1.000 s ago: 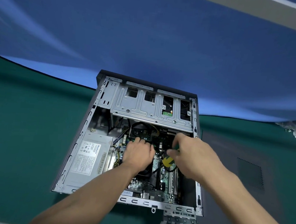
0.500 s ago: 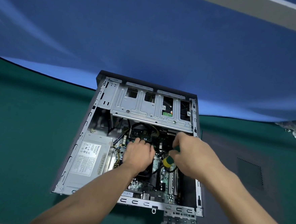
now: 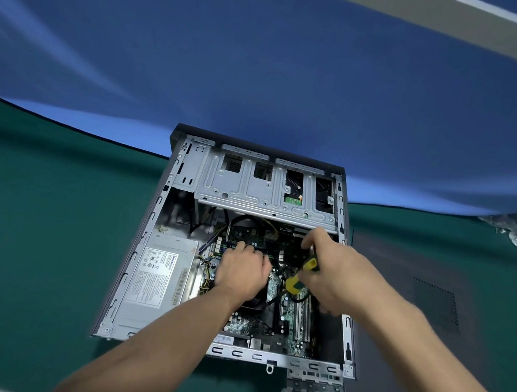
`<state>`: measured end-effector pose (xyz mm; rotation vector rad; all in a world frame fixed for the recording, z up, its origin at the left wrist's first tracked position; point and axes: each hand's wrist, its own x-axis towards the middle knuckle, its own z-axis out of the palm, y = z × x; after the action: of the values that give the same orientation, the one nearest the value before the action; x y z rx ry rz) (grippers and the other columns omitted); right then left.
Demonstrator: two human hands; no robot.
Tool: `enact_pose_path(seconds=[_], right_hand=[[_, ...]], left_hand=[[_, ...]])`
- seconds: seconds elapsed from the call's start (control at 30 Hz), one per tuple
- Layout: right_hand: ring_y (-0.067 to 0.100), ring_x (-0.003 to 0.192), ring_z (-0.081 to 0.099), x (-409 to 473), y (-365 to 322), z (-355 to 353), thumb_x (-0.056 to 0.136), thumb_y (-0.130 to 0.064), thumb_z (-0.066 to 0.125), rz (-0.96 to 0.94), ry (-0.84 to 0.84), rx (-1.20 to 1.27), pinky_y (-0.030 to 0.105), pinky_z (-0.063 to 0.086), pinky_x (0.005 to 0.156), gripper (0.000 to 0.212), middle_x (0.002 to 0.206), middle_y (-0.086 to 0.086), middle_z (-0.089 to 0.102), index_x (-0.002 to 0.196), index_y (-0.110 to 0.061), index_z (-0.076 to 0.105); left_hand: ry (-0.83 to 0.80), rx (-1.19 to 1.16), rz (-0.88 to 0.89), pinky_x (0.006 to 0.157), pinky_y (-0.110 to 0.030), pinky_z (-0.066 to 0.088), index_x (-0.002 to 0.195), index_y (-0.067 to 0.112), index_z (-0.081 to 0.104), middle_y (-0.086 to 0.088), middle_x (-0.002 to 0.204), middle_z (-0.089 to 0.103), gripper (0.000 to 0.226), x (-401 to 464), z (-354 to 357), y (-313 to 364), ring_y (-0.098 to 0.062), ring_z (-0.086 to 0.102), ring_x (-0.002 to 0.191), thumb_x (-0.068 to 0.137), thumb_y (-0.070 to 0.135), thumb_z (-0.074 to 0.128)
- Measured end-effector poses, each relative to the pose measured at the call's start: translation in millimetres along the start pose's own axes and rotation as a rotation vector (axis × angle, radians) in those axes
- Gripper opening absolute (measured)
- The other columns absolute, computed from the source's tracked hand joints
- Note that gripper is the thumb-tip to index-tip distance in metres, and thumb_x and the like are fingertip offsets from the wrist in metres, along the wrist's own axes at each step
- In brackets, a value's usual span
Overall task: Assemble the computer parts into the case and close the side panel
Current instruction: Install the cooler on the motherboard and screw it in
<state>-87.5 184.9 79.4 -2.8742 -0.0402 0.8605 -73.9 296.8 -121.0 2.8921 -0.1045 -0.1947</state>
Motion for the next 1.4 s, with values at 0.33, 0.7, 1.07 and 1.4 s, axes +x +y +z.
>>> enact_pose_path(seconds=[0.33, 0.7, 1.07, 1.4], right_hand=[[0.024, 0.087, 0.053, 1, -10, 7, 0.094, -0.028, 0.052, -0.001, 0.107, 0.044, 0.03, 0.039, 0.069, 0.022, 0.107, 0.004, 0.058, 0.113, -0.019, 0.045], [0.029, 0.098, 0.058, 3, -11, 4, 0.1, -0.039, 0.039, 0.031, 0.208, -0.155, 0.029, 0.034, 0.066, 0.027, 0.11, 0.008, 0.061, 0.106, -0.015, 0.05], [0.025, 0.083, 0.052, 4, -9, -1, 0.096, -0.043, 0.046, 0.043, 0.096, -0.021, 0.031, 0.038, 0.067, 0.026, 0.099, 0.006, 0.057, 0.096, -0.017, 0.04], [0.026, 0.091, 0.054, 8, -19, 3, 0.095, -0.039, 0.048, 0.002, 0.051, 0.028, 0.03, 0.038, 0.07, 0.03, 0.11, 0.005, 0.056, 0.115, -0.018, 0.041]], left_hand=[[0.0, 0.029, 0.01, 0.076, -0.036, 0.042, 0.098, 0.014, 0.067, -0.005, 0.1, 0.066, 0.049, 0, 0, 0, -0.021, 0.053, 0.098, 0.097, 0.035, 0.023], [0.014, 0.027, 0.011, 0.075, -0.035, 0.041, 0.095, 0.015, 0.068, -0.005, 0.099, 0.067, 0.05, -1, 0, 0, -0.021, 0.053, 0.096, 0.097, 0.036, 0.022], [0.012, 0.008, 0.007, 0.075, -0.035, 0.041, 0.095, 0.014, 0.068, -0.006, 0.099, 0.067, 0.051, 0, 3, -1, -0.021, 0.053, 0.095, 0.097, 0.036, 0.022], [-0.038, -0.022, -0.002, 0.081, -0.038, 0.04, 0.1, 0.013, 0.066, -0.007, 0.106, 0.065, 0.046, 2, 0, -1, -0.023, 0.051, 0.103, 0.096, 0.033, 0.025]])
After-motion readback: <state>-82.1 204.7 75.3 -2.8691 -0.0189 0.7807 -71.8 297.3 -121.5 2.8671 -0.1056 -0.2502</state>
